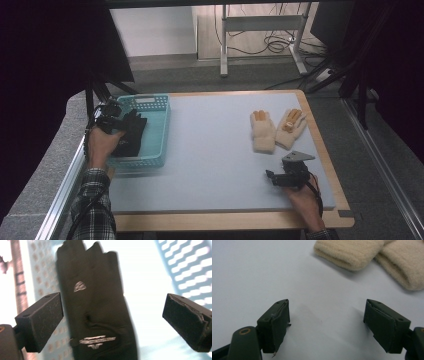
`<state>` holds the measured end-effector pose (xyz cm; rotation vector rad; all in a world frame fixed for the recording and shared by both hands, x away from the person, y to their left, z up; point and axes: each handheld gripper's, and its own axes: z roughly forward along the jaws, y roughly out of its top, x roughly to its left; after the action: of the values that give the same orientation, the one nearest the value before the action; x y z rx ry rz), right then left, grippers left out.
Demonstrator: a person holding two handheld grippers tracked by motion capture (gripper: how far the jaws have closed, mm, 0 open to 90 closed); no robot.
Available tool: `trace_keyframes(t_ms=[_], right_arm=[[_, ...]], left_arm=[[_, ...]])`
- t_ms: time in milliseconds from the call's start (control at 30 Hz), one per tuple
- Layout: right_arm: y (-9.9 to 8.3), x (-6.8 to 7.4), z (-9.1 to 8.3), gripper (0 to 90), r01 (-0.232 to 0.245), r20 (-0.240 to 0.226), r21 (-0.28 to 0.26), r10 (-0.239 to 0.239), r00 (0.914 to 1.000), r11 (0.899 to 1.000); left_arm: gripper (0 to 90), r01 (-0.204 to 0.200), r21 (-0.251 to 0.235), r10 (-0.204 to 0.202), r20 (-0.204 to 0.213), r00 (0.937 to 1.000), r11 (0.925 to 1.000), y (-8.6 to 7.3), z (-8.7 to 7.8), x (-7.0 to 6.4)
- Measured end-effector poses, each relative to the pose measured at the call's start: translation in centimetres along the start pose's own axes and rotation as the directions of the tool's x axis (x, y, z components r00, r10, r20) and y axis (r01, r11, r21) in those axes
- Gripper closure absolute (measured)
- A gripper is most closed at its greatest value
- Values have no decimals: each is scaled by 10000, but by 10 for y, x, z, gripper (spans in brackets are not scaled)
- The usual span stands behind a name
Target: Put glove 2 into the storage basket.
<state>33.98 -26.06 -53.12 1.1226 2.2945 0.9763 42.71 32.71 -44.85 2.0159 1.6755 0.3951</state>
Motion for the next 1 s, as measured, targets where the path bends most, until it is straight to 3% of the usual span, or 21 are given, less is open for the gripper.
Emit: trace_keyframes(t_ms=[267, 333, 367, 400, 467, 700, 1000], right_arm=[[0, 0, 0, 205, -9, 0, -4, 9, 10000, 10000], [0, 0, 0, 205, -11, 1, -2, 11, 10000, 10000], [0, 0, 0, 205, -11, 1, -2, 11, 10000, 10000], [0, 0, 0, 205, -5, 1, 2, 5, 10000, 10000], [0, 0, 0, 205, -6, 1, 4, 6, 10000, 10000], [0, 0, 0, 205, -6, 1, 3, 6, 10000, 10000], [0, 0, 0, 205, -3, 3, 2, 3, 10000, 10000]], left_arm=[[21, -789, -820, 836, 553, 9950, 9935, 2, -9, -29], [14, -1098, -1136, 1193, 806, 9896, 9874, 3, -10, -43], [14, -1098, -1136, 1193, 806, 9896, 9874, 3, -10, -43], [14, -1382, -1371, 1515, 918, 9842, 9809, 2, -11, -56], [13, -1472, -1449, 1619, 949, 9822, 9784, 2, -12, -60], [7, -2383, -1701, 2594, 1146, 9589, 9562, -7, -3, -98], [4, -3157, -2222, 3551, 1672, 9197, 9224, -16, -4, -140]])
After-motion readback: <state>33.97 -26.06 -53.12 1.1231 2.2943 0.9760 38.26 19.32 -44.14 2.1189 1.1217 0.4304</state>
